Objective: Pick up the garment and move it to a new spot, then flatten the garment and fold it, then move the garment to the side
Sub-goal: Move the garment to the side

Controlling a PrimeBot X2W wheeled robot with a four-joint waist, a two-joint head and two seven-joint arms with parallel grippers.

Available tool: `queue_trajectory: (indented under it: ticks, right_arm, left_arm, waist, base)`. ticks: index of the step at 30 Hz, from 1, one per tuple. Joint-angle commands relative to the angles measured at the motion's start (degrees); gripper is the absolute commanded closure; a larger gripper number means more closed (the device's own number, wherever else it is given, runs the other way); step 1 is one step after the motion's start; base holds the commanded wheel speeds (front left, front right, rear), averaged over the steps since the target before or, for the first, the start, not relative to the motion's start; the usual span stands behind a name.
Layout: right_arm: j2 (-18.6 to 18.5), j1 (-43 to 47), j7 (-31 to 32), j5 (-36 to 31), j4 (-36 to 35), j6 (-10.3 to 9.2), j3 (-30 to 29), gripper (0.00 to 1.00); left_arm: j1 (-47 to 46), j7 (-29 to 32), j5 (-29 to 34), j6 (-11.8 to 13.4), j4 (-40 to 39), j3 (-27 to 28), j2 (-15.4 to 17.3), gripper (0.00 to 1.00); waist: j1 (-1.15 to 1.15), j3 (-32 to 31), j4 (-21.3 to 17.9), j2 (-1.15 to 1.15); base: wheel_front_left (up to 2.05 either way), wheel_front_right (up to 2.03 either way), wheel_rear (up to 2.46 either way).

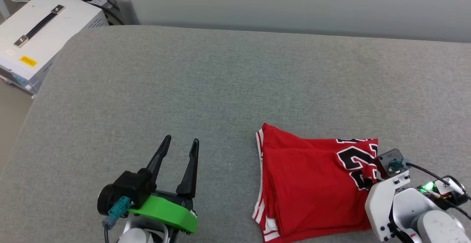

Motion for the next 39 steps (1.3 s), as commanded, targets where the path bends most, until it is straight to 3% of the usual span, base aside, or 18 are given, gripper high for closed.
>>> queue_trajectory:
  ticks: [1, 10, 18, 27, 39]
  right_arm:
    - [-2.37, -1.77, -0.32, -1.32, -1.05, -0.09, 1.23, 1.00]
    - [-17.99, -8.32, 1.20, -2.02, -5.87, -0.09, 10.15, 1.00]
    - [-29.34, -14.18, -0.05, -0.36, -3.36, -0.09, 12.61, 1.00]
    - [-31.74, -20.06, -6.09, -0.42, 7.17, -0.09, 5.62, 1.00]
    - [-30.48, -25.69, -14.90, -6.58, 23.65, -0.09, -11.29, 1.00]
  left_arm:
    - [0.34, -0.33, 0.13, -0.31, -0.22, -0.36, 0.04, 0.00]
    - [0.00, -0.33, 0.59, -0.31, -1.11, -4.30, -0.29, 0.00]
    - [-3.01, -0.33, 1.36, -0.31, -2.95, -8.07, 0.47, 0.00]
    - [-7.93, -0.33, 2.45, -0.31, -6.31, -8.67, 3.75, 0.00]
    - [-12.50, -0.32, 4.09, -0.31, -14.35, -8.81, 8.81, 0.00]
  waist:
    - [0.00, -0.97, -3.03, 0.58]
    - [0.00, 0.48, -11.75, 0.58]
    - [0.00, 6.39, -17.62, 0.58]
    - [0.00, 15.71, -20.25, 0.58]
    - [0.00, 25.99, -18.01, 0.58]
  base:
    - [0.00, 0.00, 0.00]
    - [0.00, 0.00, 0.00]
    - [0.00, 0.00, 0.00]
    - [0.00, 0.00, 0.00]
    - [0.00, 0.00, 0.00]
